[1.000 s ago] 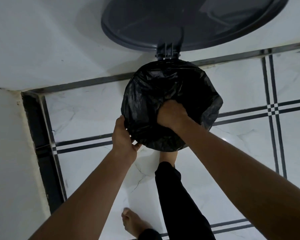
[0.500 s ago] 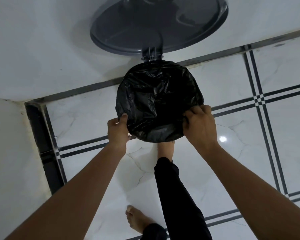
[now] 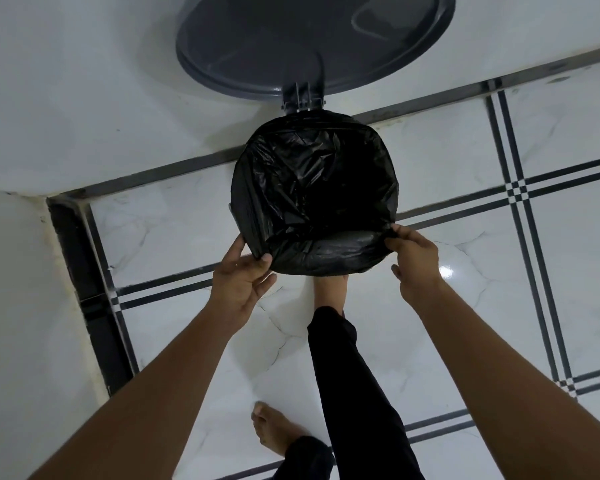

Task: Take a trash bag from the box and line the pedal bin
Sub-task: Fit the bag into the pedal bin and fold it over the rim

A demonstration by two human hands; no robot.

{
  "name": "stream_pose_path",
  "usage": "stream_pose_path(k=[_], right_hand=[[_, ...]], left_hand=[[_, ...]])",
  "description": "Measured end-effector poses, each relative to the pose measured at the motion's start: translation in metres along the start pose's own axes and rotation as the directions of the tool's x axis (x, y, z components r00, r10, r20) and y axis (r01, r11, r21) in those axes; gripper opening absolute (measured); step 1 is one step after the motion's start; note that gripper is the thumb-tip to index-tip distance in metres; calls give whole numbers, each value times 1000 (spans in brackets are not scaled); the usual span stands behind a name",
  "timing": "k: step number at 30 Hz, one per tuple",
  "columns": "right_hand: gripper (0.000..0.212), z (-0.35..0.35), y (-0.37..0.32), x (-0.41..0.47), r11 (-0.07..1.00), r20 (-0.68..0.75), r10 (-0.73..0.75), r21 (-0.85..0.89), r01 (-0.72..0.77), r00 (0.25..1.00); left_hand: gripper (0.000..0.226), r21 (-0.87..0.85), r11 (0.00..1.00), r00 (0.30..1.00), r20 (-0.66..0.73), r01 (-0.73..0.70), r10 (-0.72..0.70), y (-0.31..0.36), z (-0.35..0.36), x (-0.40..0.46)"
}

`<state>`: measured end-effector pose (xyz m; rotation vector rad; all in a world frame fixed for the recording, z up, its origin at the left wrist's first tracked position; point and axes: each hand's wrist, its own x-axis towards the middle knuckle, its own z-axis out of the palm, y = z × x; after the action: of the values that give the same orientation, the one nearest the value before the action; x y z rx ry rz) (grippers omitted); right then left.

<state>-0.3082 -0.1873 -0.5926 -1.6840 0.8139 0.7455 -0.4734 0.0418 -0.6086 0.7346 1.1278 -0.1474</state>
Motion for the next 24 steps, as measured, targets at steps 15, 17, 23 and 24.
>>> stream_pose_path(k=[15,17,23,24], right_hand=[[15,7,-5,8,885,216,231,359,-297,949],[20,7,-4,10,897,204,239,329,-296,949],[18,5,-14,16,892,202,207,362,-269,957],[17,4,-17,18,893,198,203,366,-264,959]], left_hand=[[42,546,808,921,-154,-222,357,-6,-9,9],[24,638,750,884,-234,-175,404,-4,-7,13],[10,194,976,921,-390,101,-18,25,4,25],[8,87,990,926,-371,110,-70,29,4,24]])
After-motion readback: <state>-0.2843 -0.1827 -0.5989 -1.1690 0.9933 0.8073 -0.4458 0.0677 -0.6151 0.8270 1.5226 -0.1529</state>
